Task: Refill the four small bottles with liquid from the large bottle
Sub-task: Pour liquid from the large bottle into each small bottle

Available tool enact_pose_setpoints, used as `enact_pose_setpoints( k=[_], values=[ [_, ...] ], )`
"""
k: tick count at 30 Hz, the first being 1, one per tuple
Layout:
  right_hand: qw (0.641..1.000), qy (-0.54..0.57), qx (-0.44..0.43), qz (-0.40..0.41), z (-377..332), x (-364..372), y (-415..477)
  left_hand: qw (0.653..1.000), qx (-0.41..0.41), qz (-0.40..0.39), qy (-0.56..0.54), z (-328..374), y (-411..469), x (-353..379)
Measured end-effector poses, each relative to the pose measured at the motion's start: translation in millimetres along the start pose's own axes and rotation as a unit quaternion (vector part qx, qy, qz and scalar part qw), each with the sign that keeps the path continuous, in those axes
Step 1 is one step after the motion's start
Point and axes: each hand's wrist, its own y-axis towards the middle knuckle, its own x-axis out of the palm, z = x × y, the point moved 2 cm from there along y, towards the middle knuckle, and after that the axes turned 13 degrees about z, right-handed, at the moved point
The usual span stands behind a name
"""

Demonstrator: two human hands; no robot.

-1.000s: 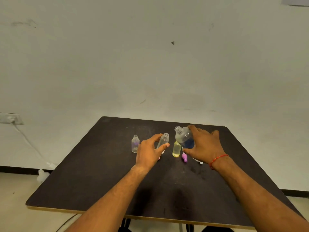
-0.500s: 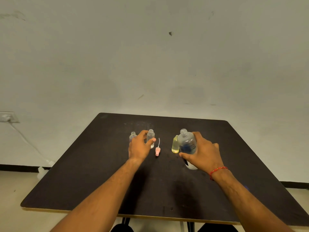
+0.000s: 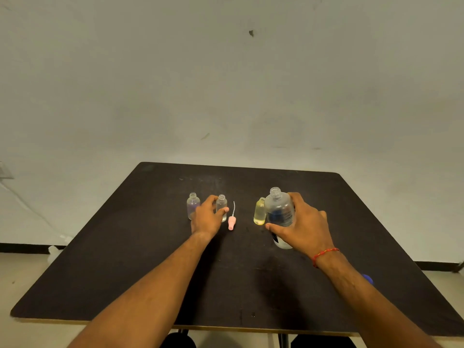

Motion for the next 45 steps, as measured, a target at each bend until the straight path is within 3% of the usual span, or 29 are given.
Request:
enact_pose_setpoints(
  k=[18,28,35,45],
  values=[
    [1.0,0.004,-0.001,-0.001,-3,-1,3,1.0,0.0,0.012,-0.025,-1,-6,1],
    [1.0,0.008,-0.01,-0.004,-24,2,-2,0.994,0.043,0.105,-0.007,-3,-29,-45],
    [0.999,0.014,-0.025,-0.016,-48,7,-10,0.988,0.027,0.153,0.02,-16,-31,-85],
    [0.998,0.044,-0.033,-0.031,-76,22,-12,0.994,-0.012,0.104,0.032,-41,-11,-95]
  ],
)
